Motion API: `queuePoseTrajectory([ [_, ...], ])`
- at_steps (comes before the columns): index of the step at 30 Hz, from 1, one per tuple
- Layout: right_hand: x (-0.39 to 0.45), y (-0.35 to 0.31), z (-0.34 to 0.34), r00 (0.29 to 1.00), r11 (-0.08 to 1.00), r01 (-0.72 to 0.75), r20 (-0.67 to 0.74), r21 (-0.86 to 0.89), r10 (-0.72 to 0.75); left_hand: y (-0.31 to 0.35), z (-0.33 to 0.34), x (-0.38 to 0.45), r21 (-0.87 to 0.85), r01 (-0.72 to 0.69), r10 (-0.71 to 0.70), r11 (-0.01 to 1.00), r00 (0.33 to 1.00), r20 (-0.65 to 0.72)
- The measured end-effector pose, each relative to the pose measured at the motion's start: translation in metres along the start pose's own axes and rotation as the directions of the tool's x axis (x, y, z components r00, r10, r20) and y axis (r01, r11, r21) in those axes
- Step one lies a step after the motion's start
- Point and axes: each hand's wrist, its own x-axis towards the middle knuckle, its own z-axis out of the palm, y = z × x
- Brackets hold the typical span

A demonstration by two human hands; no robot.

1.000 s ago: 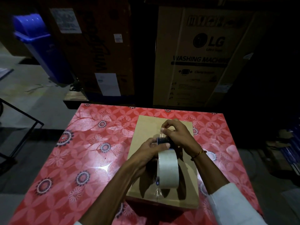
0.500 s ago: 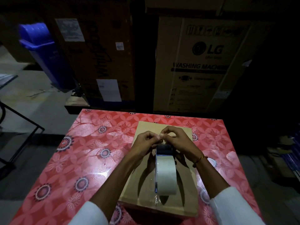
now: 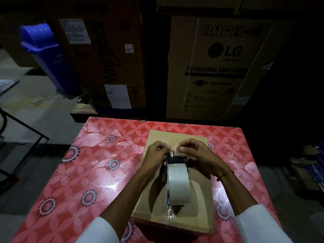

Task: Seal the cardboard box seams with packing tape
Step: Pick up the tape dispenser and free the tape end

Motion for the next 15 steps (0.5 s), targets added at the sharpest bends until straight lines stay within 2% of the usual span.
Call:
queuePoseTrajectory([
  [7,-0.001,0.012,0.003,0.997,0.996,0.069,-0.04,-0.051,-0.071,-0.001,0.004,-0.001,-0.006,-0.021,0.021,1.0,1.0,-0.022],
  [15,0.004,0.017,0.009,0.983,0.982,0.16,-0.068,-0.105,-0.168,0.005,-0.002,0.0,-0.045,0.021,-0.017,0.999,0.996,0.089],
])
